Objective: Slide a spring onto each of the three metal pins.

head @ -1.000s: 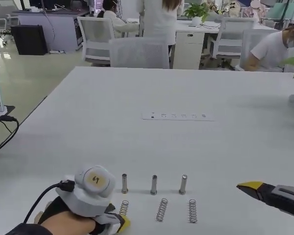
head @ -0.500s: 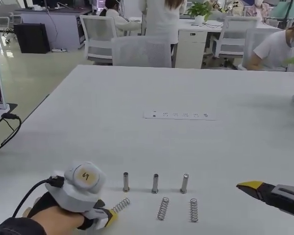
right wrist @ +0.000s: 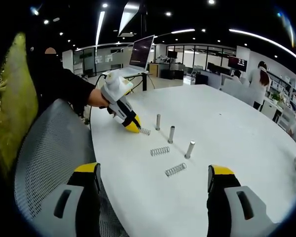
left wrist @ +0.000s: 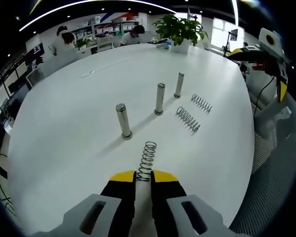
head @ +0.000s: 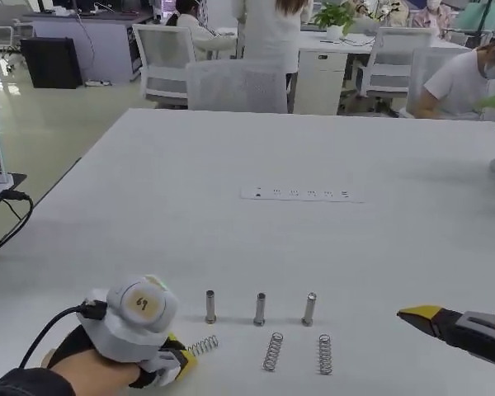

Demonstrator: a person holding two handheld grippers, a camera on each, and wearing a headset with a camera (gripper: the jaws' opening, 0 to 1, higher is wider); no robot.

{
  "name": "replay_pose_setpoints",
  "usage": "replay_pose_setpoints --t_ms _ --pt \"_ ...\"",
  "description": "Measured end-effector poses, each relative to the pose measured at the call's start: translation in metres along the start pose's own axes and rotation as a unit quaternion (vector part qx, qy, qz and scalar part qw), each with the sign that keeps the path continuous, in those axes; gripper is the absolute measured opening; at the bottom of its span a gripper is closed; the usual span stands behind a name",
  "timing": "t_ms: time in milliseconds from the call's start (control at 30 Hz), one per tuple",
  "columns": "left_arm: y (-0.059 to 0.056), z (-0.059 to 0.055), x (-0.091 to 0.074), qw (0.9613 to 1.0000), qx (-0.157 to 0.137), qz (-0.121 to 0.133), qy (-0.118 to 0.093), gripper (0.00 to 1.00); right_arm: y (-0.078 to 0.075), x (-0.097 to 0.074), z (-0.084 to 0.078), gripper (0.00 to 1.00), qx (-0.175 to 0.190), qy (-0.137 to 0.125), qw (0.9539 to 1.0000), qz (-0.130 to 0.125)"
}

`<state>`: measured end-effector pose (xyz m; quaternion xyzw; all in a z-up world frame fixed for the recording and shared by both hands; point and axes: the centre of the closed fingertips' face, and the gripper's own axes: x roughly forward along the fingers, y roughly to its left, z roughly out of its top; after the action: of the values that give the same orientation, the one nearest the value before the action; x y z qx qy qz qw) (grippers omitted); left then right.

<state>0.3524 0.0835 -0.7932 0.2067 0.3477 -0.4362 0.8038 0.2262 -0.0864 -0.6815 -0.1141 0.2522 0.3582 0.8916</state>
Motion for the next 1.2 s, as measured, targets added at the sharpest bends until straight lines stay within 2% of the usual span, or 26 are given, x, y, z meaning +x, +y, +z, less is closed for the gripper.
replay_pose_setpoints --t_ms 200,367,567,767,833,1000,1033,1200 --pt "-0.001 -0.001 -0.002 1.0 -0.001 -0.004 0.0 0.03 0.001 0.0 0.002 0.89 -0.002 -0.001 1.0 0.001" --pt "-0.002 0.003 -0.01 0.9999 0.003 -0.009 -0.008 0.03 0.002 -0.001 0.005 0.89 -0.005 -0.003 1.0 0.001" --pt "-0.012 0.009 -0.029 0.9992 0.016 -0.029 -0.022 0.02 0.005 -0.001 0.011 0.88 -0.01 -0.009 0.9999 0.004" --pt "-0.017 0.02 -0.053 0.9971 0.017 -0.05 -0.054 0.02 0.008 0.0 0.015 0.87 -0.01 -0.014 0.9998 0.011" --pt "-0.023 0.025 -0.06 0.995 0.021 -0.065 -0.073 0.02 0.01 0.001 0.019 0.87 -0.011 -0.018 0.9997 0.014" --pt "-0.03 0.032 -0.075 0.9918 0.022 -0.08 -0.097 0.02 0.013 0.002 0.029 0.85 -0.022 -0.023 0.9992 0.024" --pt "-0.033 0.035 -0.077 0.9901 0.026 -0.087 -0.107 0.02 0.015 0.003 0.032 0.85 -0.027 -0.024 0.999 0.027" --pt "-0.045 0.045 -0.086 0.986 0.038 -0.102 -0.126 0.02 0.022 0.008 0.047 0.81 -0.038 -0.034 0.9974 0.05"
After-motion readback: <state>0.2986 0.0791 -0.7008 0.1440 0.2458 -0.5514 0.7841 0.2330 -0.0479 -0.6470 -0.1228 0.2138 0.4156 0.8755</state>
